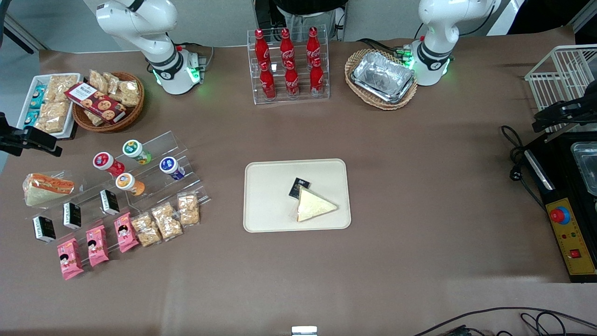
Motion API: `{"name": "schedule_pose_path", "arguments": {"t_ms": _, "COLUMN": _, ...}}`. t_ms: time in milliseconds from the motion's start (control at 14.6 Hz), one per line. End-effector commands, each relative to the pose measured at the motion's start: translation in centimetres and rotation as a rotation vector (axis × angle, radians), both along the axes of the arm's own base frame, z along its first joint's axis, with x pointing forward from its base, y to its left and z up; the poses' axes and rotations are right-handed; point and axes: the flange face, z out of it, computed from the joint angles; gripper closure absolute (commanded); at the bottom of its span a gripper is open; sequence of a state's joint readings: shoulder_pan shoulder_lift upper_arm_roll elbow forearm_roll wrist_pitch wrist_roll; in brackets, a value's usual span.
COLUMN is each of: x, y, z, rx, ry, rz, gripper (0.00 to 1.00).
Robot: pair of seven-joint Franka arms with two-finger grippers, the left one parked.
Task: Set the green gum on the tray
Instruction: 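Move the right gripper over the display rack toward the gum bottles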
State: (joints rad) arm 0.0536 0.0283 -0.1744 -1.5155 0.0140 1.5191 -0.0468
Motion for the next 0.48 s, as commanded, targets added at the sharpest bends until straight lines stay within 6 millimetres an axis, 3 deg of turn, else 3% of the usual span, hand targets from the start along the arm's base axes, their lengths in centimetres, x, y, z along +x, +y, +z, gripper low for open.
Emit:
{"name": "schedule_pose_path", "arguments": {"t_ms": 0, "x": 0.14, "y": -0.46, "z": 0.44, "rx": -0.003, "ry": -0.021, "rz": -0.004, "gripper": 0.00}}
{"name": "schedule_pose_path", "arguments": {"t_ms": 410, "x": 0.18, "y": -0.28, "z": 0.45, "rx": -0.009, "ry": -0.022, "rz": 0.003, "gripper": 0.00}}
